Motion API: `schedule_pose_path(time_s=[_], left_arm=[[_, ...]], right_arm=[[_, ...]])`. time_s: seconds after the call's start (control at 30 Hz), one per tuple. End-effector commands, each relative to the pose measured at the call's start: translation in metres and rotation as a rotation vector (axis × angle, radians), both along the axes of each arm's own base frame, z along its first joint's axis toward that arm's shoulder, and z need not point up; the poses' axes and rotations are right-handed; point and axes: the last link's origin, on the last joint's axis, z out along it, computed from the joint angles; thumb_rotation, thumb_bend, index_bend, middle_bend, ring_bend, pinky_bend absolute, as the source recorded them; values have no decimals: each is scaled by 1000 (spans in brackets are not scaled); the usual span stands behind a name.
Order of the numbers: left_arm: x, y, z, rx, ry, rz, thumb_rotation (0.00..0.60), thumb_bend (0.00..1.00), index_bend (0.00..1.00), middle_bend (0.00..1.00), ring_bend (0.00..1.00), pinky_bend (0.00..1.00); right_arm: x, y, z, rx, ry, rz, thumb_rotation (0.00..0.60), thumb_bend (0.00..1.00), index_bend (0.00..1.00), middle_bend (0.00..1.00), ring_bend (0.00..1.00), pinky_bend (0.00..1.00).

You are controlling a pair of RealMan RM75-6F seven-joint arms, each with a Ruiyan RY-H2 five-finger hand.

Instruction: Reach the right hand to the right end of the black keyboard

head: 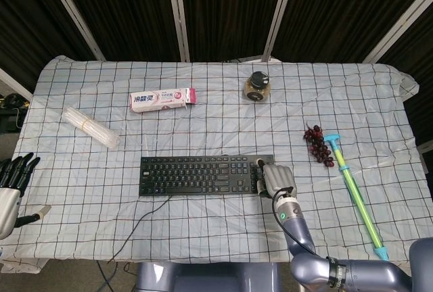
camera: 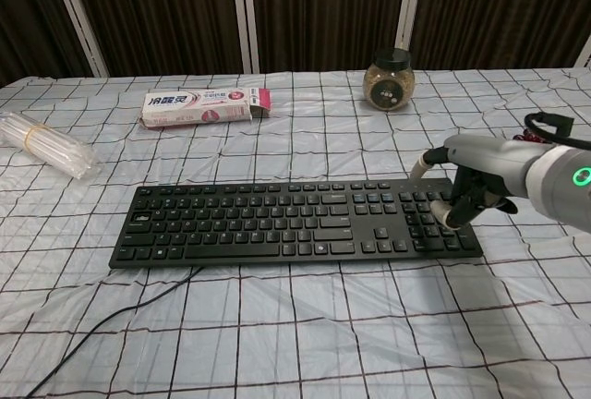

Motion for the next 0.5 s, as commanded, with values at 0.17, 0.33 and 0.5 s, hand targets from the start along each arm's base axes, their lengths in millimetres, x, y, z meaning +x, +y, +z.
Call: schedule_pose_path(time_s=[0.17,0.33,0.5], left_arm=[[0,0,0,-2,-3,0,600,80,0,0,0,0],[0,0,0,-5,-7,4,600,80,0,0,0,0],[0,0,-1,-8,-8,6,600,79,0,0,0,0]], right_arm=[[-1,-1,-7,9,3,-9,600,568,181,963,930,834],[0,-3,-10,9,1,-11,600,568,181,963,929,835],[-2,-3,-13,13,4,-18,600,568,180,963,930,835]])
